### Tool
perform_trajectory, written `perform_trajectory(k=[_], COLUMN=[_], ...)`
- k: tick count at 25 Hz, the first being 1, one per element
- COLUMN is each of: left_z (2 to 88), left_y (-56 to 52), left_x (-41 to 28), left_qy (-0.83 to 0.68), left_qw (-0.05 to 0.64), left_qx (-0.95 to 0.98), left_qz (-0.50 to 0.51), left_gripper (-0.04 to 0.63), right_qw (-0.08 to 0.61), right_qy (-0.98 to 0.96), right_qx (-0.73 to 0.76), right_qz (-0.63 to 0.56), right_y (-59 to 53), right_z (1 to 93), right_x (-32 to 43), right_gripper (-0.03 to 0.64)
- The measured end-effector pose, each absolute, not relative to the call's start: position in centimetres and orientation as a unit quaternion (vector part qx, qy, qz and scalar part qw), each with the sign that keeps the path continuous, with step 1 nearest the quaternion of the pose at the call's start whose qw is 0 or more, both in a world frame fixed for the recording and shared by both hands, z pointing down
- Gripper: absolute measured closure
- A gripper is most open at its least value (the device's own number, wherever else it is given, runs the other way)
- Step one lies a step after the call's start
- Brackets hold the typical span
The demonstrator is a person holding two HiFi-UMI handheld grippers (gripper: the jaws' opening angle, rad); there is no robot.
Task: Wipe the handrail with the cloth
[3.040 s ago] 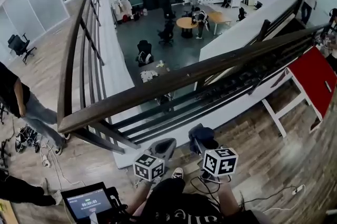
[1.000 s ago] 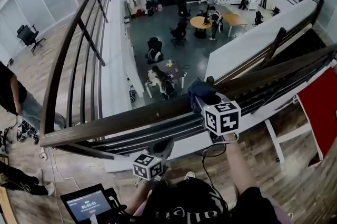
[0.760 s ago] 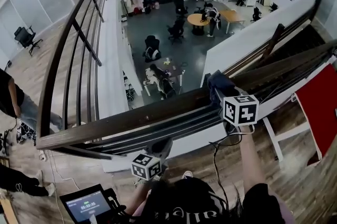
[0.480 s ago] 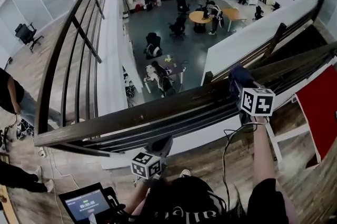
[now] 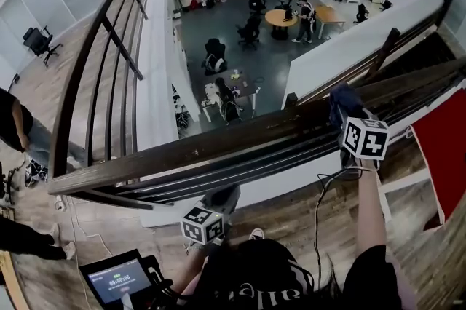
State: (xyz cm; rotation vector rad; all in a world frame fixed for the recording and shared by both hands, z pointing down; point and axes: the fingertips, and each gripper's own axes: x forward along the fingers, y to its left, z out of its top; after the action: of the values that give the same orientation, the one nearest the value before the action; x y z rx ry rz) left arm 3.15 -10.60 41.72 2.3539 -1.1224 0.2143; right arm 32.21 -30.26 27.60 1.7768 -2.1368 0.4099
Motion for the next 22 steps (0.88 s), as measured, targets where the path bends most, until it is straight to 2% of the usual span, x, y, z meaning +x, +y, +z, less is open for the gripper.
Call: perform_trajectory(k=[7, 16, 22], left_z=[42.7, 43.8, 44.5], left_y=[-9.8, -8.7, -4.7], left_x=[2.9, 2.6, -5.6], left_qy=[-0.411, -0.406, -0.406], left_qw=[0.264, 0.272, 0.281], left_qx=[0.869, 0.869, 0.866], left_qz=[0.081, 0.081, 0.074], left_gripper=[0.595, 0.595, 0.595], right_qw=[0.142, 0.162, 0.187], right_qy=[-0.77, -0.786, -0.795], right_qx=[0.602, 0.56, 0.527], right_qz=[0.156, 0.204, 0.236], right_y=[-26.4, -21.1, -15.4], right_z=[30.0, 35.9, 39.6], right_x=[27.9, 22.3, 9.8], right_gripper=[0.508, 0.508, 0.508])
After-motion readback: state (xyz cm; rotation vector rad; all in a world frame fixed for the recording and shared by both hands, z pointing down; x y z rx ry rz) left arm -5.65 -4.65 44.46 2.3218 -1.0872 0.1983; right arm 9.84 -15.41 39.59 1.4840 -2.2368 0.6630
